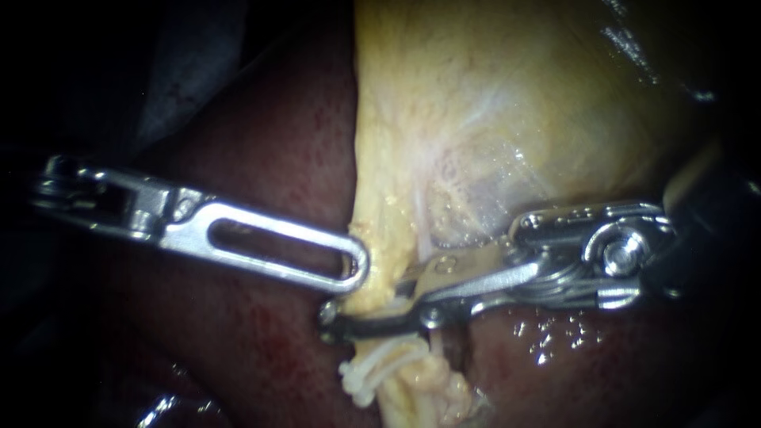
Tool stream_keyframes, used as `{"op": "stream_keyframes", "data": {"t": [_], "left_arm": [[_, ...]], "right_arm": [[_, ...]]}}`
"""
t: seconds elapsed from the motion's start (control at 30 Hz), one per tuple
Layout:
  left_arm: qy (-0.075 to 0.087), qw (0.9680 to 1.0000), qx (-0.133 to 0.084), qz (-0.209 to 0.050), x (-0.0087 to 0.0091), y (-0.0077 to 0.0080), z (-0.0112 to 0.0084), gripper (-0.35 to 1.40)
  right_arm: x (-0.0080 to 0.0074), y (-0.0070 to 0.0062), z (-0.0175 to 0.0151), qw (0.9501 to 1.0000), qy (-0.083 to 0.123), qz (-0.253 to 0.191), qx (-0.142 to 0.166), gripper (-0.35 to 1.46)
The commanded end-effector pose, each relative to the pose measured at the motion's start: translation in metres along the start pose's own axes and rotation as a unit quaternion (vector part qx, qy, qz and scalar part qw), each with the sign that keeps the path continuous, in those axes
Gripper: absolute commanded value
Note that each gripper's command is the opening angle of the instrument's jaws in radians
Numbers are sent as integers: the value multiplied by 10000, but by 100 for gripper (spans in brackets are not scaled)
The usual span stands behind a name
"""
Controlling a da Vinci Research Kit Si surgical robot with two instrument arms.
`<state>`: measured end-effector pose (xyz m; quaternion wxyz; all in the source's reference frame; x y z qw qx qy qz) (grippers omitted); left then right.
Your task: Clipping third clip left tube
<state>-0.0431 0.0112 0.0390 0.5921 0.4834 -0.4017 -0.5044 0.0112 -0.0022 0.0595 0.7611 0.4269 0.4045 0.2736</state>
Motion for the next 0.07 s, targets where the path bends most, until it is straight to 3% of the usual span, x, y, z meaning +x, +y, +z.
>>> {"op": "stream_keyframes", "data": {"t": [0.03, 0.07], "left_arm": [[8, 10000, 5, 1, 0, 0, 0, -35], [7, 10000, 5, 1, -1, 1, 0, -35]], "right_arm": [[0, 0, 0, 10000, 1, -1, 0, -21], [0, 1, 0, 10000, 0, -2, 0, -21]]}}
